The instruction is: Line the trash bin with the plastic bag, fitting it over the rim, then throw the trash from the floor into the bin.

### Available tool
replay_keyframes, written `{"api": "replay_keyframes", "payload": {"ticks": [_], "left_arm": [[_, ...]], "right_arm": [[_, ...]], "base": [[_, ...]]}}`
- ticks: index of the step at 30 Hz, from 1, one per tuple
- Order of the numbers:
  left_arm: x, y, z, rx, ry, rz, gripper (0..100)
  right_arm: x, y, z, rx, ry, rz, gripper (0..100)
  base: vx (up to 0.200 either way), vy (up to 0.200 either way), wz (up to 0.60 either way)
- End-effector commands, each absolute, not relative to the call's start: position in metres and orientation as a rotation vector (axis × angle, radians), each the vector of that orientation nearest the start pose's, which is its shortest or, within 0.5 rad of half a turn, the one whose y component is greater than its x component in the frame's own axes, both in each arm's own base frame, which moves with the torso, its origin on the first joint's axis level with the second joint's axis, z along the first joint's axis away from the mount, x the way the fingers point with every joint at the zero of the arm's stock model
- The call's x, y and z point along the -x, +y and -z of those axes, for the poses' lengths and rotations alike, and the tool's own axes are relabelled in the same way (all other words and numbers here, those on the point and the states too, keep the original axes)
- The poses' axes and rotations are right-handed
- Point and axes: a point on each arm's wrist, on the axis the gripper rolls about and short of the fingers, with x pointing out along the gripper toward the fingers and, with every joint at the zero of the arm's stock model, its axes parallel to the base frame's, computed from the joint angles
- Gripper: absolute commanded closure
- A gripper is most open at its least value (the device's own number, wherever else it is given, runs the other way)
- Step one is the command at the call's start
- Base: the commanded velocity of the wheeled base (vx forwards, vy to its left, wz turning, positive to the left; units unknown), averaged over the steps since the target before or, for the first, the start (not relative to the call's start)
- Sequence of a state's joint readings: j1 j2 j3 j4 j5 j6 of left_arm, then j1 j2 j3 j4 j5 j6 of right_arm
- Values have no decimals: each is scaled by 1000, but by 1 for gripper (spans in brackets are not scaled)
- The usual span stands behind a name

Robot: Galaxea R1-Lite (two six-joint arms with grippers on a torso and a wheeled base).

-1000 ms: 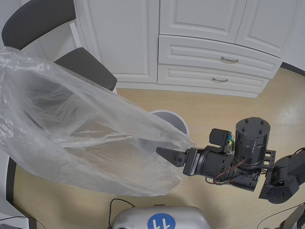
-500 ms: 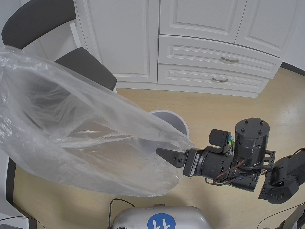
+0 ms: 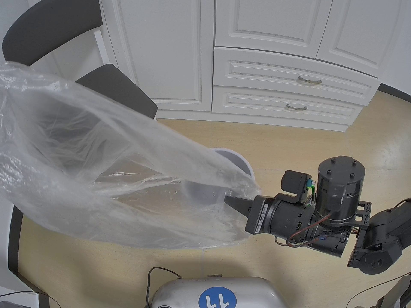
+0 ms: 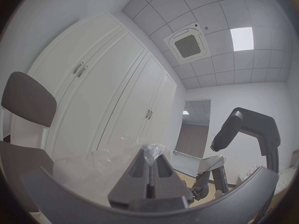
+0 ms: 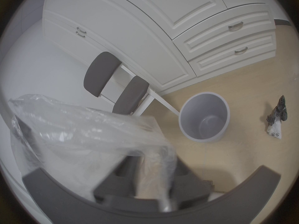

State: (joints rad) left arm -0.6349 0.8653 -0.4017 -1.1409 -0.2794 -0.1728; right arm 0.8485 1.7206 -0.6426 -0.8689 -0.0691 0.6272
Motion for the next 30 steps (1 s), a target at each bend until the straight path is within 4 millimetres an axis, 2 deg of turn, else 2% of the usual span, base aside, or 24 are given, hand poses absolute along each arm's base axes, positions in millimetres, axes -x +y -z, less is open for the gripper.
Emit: {"api": "replay_keyframes", "payload": {"ticks": [1,11,23,30], "left_arm": [[-57,-50,-281,281,-607,938,100],[-58,-51,-280,282,-597,939,100],[-65,-57,-267,253,-523,990,100],[-77,-65,-261,239,-433,971,100]], "right_arm": [[-194,221,-158,-512,405,-703,100],[-192,220,-159,-514,391,-702,100],[-188,211,-176,-521,317,-684,100],[-186,204,-186,-504,261,-667,100]], "base": [[0,0,0],[0,0,0],[0,0,0],[0,0,0]]}}
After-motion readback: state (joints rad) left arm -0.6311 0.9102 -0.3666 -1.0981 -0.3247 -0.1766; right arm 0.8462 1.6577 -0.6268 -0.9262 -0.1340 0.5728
